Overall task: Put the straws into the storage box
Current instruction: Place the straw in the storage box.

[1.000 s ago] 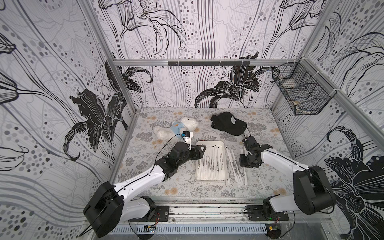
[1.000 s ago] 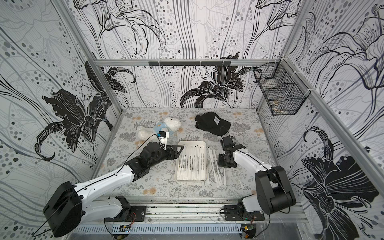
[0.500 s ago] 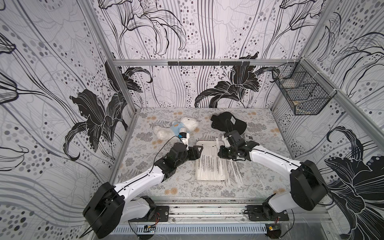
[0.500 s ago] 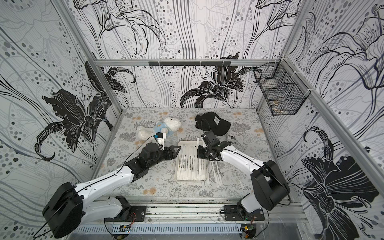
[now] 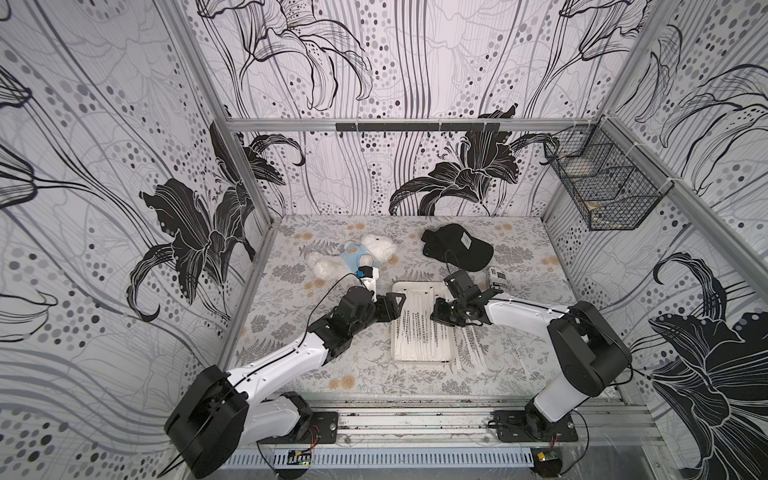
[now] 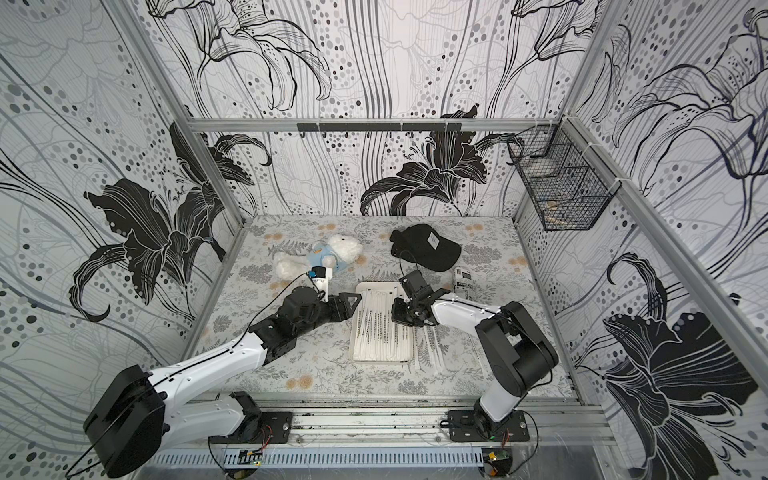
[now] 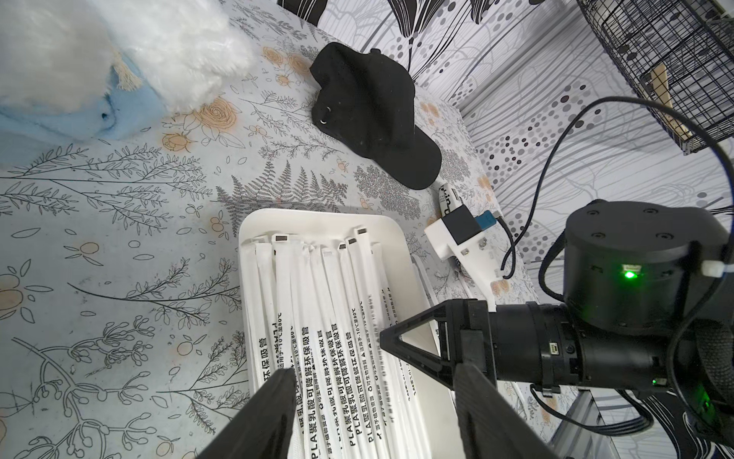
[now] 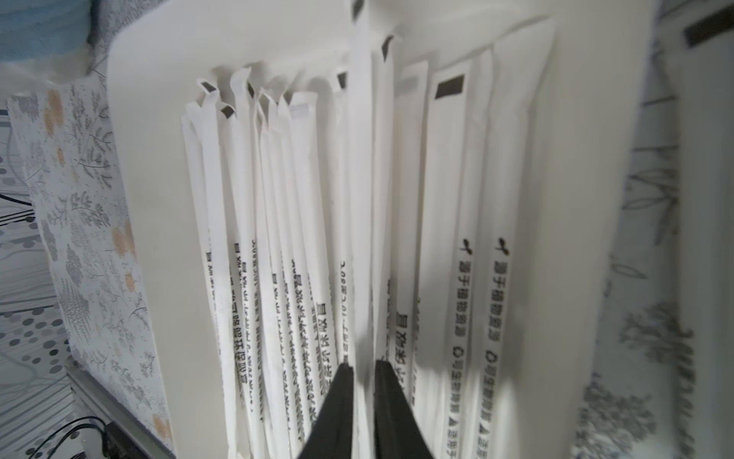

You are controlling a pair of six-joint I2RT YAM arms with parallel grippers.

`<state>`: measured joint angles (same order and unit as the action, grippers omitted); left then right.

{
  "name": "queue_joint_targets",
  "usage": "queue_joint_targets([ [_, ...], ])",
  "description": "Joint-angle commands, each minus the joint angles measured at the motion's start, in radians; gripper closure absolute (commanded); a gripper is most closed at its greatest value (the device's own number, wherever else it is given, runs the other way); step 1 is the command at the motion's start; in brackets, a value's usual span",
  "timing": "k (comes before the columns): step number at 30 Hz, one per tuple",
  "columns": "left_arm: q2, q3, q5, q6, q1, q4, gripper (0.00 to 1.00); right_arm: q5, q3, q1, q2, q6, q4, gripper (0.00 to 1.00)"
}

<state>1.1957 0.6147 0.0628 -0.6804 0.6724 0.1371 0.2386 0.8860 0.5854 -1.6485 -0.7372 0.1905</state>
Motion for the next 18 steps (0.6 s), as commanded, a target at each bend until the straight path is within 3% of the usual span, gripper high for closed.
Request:
queue_joint_targets([
  [1, -0.002, -0.010, 0.003, 0.002, -0.003, 0.033, 0.32, -0.052, 0.019, 0.010, -0.011, 0.024, 0.054, 0.78],
  [3, -0.003, -0.011, 0.005, 0.002, -0.003, 0.037, 0.32, -0.068, 0.034, 0.010, -0.004, 0.038, 0.085, 0.74],
  [10, -0.008, 0.008, -0.015, 0.026, -0.003, -0.003, 0.32, -0.094, 0.062, -0.003, 0.121, 0.081, 0.208, 0.75],
  [14, -0.008, 0.038, -0.080, 0.088, -0.003, -0.095, 0.32, -0.142, -0.023, -0.106, 0.237, 0.152, 0.327, 0.81],
  [18, 0.019, 0.092, -0.114, 0.145, 0.022, -0.170, 0.32, -0.211, -0.071, -0.178, 0.274, 0.255, 0.441, 0.79],
])
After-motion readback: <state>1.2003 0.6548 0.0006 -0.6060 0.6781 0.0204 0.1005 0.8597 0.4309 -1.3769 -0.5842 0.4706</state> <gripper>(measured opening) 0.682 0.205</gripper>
